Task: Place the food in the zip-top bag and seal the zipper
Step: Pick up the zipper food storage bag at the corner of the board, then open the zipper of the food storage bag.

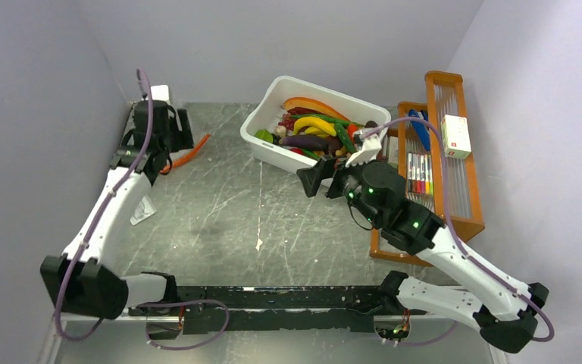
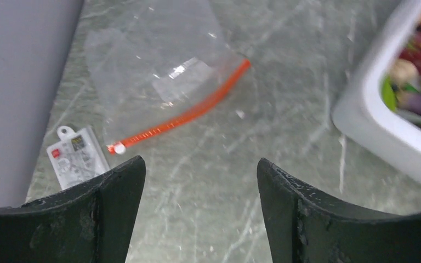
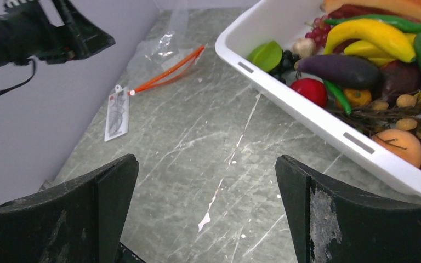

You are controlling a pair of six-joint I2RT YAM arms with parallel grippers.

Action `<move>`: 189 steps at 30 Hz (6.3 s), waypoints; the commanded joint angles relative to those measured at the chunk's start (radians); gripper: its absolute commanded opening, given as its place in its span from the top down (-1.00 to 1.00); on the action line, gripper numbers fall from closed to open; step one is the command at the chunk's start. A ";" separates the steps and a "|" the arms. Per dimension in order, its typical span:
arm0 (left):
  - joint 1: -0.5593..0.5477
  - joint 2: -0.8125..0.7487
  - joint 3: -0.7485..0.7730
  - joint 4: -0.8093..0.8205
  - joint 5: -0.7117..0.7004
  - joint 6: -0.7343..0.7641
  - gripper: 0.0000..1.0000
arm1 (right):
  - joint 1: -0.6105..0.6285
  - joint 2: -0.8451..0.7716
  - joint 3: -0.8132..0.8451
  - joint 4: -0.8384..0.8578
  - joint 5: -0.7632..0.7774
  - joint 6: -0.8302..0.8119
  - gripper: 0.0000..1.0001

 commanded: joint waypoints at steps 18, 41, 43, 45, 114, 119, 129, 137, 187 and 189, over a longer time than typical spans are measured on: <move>0.254 0.682 0.300 0.193 0.276 0.153 -0.47 | 0.006 -0.165 -0.007 -0.059 0.038 -0.052 -0.97; 0.133 0.616 0.363 0.002 0.252 0.181 0.86 | 0.005 -0.113 0.031 -0.099 -0.075 -0.043 -0.89; 0.123 0.542 0.339 -0.006 0.301 0.165 0.86 | 0.006 -0.115 0.024 -0.101 -0.068 -0.031 -0.89; 0.120 0.484 0.315 -0.016 0.341 0.143 0.86 | 0.005 -0.119 0.023 -0.096 -0.087 -0.030 -0.89; 0.120 -0.383 -0.335 0.192 1.114 -0.380 0.86 | 0.013 0.352 0.083 0.245 -0.397 0.449 -0.09; 0.120 -0.382 -0.360 0.227 1.094 -0.395 0.86 | 0.012 0.392 0.115 0.243 -0.428 0.444 -0.10; 0.119 -0.383 -0.406 0.314 1.131 -0.472 0.86 | 0.015 0.438 0.102 0.265 -0.433 0.454 -0.16; 0.119 -0.393 -0.429 0.340 1.141 -0.494 0.86 | 0.015 0.516 0.126 0.235 -0.416 0.432 0.11; 0.075 -0.705 -0.414 0.497 1.158 0.067 -0.52 | -0.013 -0.058 0.070 -0.074 -0.444 -0.157 1.00; 0.075 -0.683 -0.425 0.536 1.055 -0.121 -0.53 | -0.014 -0.017 0.060 -0.034 -0.387 -0.071 1.00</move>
